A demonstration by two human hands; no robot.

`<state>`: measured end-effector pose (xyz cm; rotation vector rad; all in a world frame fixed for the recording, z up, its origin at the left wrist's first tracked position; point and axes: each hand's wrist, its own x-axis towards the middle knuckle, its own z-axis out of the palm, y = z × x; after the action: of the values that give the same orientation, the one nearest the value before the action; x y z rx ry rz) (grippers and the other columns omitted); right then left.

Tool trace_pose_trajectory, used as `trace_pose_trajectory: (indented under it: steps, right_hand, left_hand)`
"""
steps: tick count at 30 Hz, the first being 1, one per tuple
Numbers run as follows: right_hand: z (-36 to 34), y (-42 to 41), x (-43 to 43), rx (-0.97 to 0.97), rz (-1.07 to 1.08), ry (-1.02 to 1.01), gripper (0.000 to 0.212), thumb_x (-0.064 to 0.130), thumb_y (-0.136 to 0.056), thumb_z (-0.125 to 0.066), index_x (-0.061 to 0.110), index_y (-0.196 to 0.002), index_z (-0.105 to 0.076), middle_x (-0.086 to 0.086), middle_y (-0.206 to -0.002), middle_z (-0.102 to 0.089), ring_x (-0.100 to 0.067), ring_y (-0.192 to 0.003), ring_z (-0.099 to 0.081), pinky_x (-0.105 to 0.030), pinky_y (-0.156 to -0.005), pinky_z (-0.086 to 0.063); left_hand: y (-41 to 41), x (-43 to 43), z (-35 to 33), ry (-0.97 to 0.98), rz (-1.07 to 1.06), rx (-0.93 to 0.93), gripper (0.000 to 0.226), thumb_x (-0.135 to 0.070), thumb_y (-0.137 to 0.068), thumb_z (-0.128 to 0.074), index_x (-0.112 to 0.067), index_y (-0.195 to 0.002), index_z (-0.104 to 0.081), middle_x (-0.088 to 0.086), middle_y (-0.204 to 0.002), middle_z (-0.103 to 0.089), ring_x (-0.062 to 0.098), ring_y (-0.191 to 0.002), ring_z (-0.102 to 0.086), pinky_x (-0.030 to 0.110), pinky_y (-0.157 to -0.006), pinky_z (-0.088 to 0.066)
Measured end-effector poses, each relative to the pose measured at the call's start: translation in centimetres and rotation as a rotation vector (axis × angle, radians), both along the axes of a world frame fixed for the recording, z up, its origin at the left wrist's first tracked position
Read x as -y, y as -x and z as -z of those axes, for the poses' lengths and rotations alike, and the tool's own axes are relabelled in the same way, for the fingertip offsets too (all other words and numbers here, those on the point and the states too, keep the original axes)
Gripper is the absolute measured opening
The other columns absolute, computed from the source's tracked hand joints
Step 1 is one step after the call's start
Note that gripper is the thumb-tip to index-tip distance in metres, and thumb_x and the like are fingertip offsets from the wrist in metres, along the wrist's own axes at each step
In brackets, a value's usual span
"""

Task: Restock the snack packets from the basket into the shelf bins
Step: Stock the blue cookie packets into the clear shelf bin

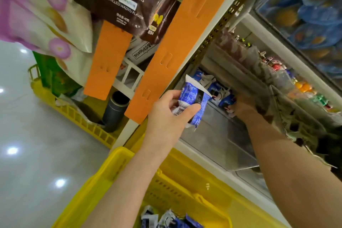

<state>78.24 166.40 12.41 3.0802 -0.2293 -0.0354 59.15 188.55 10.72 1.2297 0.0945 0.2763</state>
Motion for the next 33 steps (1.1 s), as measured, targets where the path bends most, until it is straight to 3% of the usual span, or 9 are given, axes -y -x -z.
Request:
trace_pose_trajectory:
  steps: [3, 11, 14, 19, 24, 27, 29, 31, 33]
  right_hand:
    - [-0.1, -0.5, 0.1, 0.087, -0.026, 0.203, 0.043, 0.023, -0.087, -0.064, 0.004, -0.124, -0.052, -0.019, -0.126, -0.053, -0.034, -0.117, -0.05, -0.042, -0.102, -0.04]
    - [-0.2, 0.5, -1.1, 0.137, -0.164, 0.196, 0.045, 0.017, -0.09, -0.058, 0.001, -0.13, -0.044, -0.021, -0.132, -0.048, -0.036, -0.121, -0.047, -0.041, -0.1, -0.042]
    - [-1.1, 2.9, -3.7, 0.153, -0.238, -0.114, 0.042, 0.022, -0.093, -0.054, 0.001, -0.13, -0.047, -0.018, -0.131, -0.052, -0.03, -0.12, -0.05, -0.032, -0.099, -0.04]
    - [-3.8, 11.4, -6.2, 0.016, -0.277, -0.995, 0.036, 0.036, -0.1, -0.036, 0.019, -0.089, -0.066, 0.007, -0.085, -0.069, -0.001, -0.068, -0.062, -0.014, -0.065, -0.051]
    - [-5.2, 17.5, -4.7, -0.045, -0.389, -1.148, 0.011, 0.017, -0.093, -0.054, 0.016, -0.09, -0.065, 0.002, -0.075, -0.068, -0.001, -0.061, -0.063, -0.016, -0.057, -0.053]
    - [-5.5, 19.8, -3.2, 0.222, -0.516, -1.038, 0.014, 0.013, -0.086, -0.064, 0.025, -0.08, -0.062, 0.008, -0.081, -0.066, -0.004, -0.074, -0.064, -0.02, -0.069, -0.055]
    - [-5.5, 21.4, -2.3, 0.375, -0.698, -0.822, 0.013, 0.012, -0.083, -0.066, 0.024, -0.081, -0.063, 0.015, -0.084, -0.063, -0.002, -0.083, -0.061, -0.018, -0.076, -0.051]
    - [-4.8, 22.9, -1.4, 0.434, -0.929, -0.549, 0.004, 0.012, -0.083, -0.066, 0.015, -0.086, -0.066, 0.006, -0.093, -0.064, -0.008, -0.09, -0.06, -0.023, -0.079, -0.049]
    - [-3.9, 24.0, -0.7, 0.47, -1.082, -0.285, 0.005, 0.013, -0.084, -0.065, 0.009, -0.085, -0.068, -0.005, -0.097, -0.066, -0.018, -0.093, -0.061, -0.03, -0.073, -0.052]
  left_hand:
    - [-0.1, -0.2, 0.1, 0.002, 0.005, -0.002, 0.026, -0.016, -0.08, -0.07, -0.023, -0.101, -0.056, -0.016, -0.089, -0.063, -0.017, -0.074, -0.059, 0.002, -0.05, -0.042]
    - [-0.3, 1.3, -0.4, -0.056, 0.004, -0.012, 0.029, -0.019, -0.08, -0.07, -0.019, -0.107, -0.059, -0.014, -0.089, -0.062, -0.018, -0.075, -0.056, 0.0, -0.052, -0.041]
    - [0.0, 1.6, -0.8, -0.04, 0.038, -0.057, 0.018, -0.021, -0.085, -0.064, -0.027, -0.101, -0.059, -0.015, -0.09, -0.064, -0.016, -0.07, -0.058, 0.0, -0.054, -0.04]
    - [1.0, 1.8, -1.5, -0.04, 0.177, -0.083, 0.021, -0.014, -0.092, -0.053, -0.034, -0.09, -0.063, -0.011, -0.086, -0.069, -0.005, -0.064, -0.062, 0.009, -0.055, -0.043]
    - [2.5, 2.3, -1.5, -0.134, 0.316, -0.076, 0.02, -0.014, -0.09, -0.058, -0.021, -0.108, -0.065, -0.003, -0.097, -0.071, 0.006, -0.082, -0.066, 0.019, -0.066, -0.054]
    - [2.8, 2.9, -1.3, -0.314, 0.161, -0.142, 0.022, -0.022, -0.092, -0.055, -0.014, -0.112, -0.06, 0.0, -0.096, -0.066, 0.02, -0.09, -0.065, 0.035, -0.08, -0.055]
    - [3.4, 3.5, -1.5, -0.389, 0.147, -0.266, 0.029, -0.035, -0.097, -0.041, -0.014, -0.109, -0.057, 0.001, -0.088, -0.063, 0.021, -0.079, -0.063, 0.038, -0.071, -0.054]
    - [4.0, 4.4, -1.9, -0.18, 0.312, -0.363, 0.043, -0.044, -0.098, -0.028, -0.013, -0.109, -0.056, 0.006, -0.087, -0.064, 0.02, -0.07, -0.062, 0.03, -0.057, -0.049]
    - [4.5, 5.1, -1.9, 0.009, 0.391, -0.346, 0.043, -0.044, -0.096, -0.033, -0.011, -0.106, -0.059, 0.008, -0.089, -0.066, 0.019, -0.072, -0.063, 0.029, -0.06, -0.049]
